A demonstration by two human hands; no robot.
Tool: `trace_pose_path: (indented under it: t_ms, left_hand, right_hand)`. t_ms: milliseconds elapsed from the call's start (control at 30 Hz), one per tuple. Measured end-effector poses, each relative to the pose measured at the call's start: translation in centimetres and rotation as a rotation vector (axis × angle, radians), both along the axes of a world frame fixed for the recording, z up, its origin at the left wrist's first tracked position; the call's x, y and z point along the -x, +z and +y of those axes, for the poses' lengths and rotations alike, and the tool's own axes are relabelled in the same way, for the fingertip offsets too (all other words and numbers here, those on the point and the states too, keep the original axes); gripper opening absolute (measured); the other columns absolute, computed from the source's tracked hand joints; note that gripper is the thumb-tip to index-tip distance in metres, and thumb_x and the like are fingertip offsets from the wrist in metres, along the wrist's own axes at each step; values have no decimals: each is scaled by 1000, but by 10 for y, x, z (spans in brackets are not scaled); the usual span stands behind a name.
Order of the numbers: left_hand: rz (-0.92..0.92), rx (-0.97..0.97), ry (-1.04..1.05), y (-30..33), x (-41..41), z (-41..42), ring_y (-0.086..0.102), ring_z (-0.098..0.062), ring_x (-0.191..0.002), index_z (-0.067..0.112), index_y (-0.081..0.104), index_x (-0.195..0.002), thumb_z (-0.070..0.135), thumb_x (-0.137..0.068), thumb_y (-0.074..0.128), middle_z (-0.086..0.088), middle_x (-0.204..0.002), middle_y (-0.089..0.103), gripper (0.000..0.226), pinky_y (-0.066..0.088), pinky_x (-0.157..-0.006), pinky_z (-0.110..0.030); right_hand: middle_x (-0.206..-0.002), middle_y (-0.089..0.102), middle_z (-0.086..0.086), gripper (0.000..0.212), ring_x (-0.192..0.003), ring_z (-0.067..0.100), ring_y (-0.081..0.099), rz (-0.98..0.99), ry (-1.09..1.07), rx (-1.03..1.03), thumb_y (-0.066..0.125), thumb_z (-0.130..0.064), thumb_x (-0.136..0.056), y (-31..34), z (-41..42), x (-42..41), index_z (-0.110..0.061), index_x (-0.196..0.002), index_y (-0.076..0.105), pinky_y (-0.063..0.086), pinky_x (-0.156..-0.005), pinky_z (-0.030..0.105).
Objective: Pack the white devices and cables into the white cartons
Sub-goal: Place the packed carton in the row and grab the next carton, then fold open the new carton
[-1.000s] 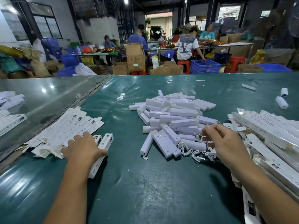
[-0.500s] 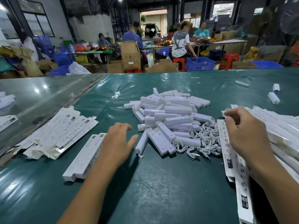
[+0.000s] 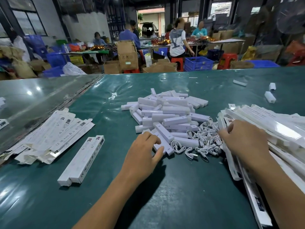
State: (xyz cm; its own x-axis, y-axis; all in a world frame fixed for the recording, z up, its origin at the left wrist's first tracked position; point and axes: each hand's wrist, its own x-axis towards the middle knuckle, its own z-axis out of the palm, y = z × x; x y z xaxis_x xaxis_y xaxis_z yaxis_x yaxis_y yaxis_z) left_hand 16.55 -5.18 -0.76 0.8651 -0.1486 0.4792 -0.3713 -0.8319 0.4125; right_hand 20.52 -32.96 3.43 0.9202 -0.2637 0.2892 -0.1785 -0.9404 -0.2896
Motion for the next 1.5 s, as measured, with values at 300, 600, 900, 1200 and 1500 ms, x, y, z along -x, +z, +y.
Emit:
trace_pose_path:
  t_ms: [300, 600, 900, 1200, 1500]
  left_hand:
    - [23, -12, -63, 8, 10, -7, 53, -16, -101, 14, 67, -100, 28, -98, 63, 5, -102, 60, 15, 42, -92, -29]
    - [52, 67, -121, 12, 14, -13, 50, -9, -97, 16, 68, -97, 29, -98, 63, 11, -97, 59, 14, 37, -88, -18]
    - [116, 120, -155, 12, 16, -16, 46, 0, -89, 18, 68, -95, 29, -97, 65, 11, -96, 62, 11, 35, -82, -11]
    - [396, 462, -245, 8, 20, -27, 64, -3, -99, 25, 65, -119, 36, -94, 68, 14, -110, 69, 28, 53, -89, -26]
    - [543, 727, -130, 13, 18, -24, 71, -10, -80, 16, 70, -92, 41, -90, 73, -2, -91, 76, 26, 61, -80, -46]
  right_hand:
    - [-70, 61, -7, 54, -76, 21, 59, 136, 33, 289, 51, -75, -87, -11, 6, -4, -24, -71, 58, 42, -81, 36]
    - [-75, 60, -8, 63, -86, 22, 60, 153, 86, 235, 45, -90, -75, -8, 17, 0, -29, -76, 60, 40, -82, 38]
    - [-73, 67, -11, 20, -71, 12, 61, -11, 291, -198, 65, -35, -90, 1, 27, 9, -26, -72, 63, 40, -69, 30]
    - [-101, 59, -12, 53, -97, 16, 61, 173, 475, -70, 75, -61, -78, -12, 54, 20, -26, -113, 57, 49, -84, 34]
    - [-85, 69, -8, 25, -71, 10, 62, 50, 631, -292, 74, -46, -87, -13, 60, 24, -26, -96, 63, 47, -61, 23]
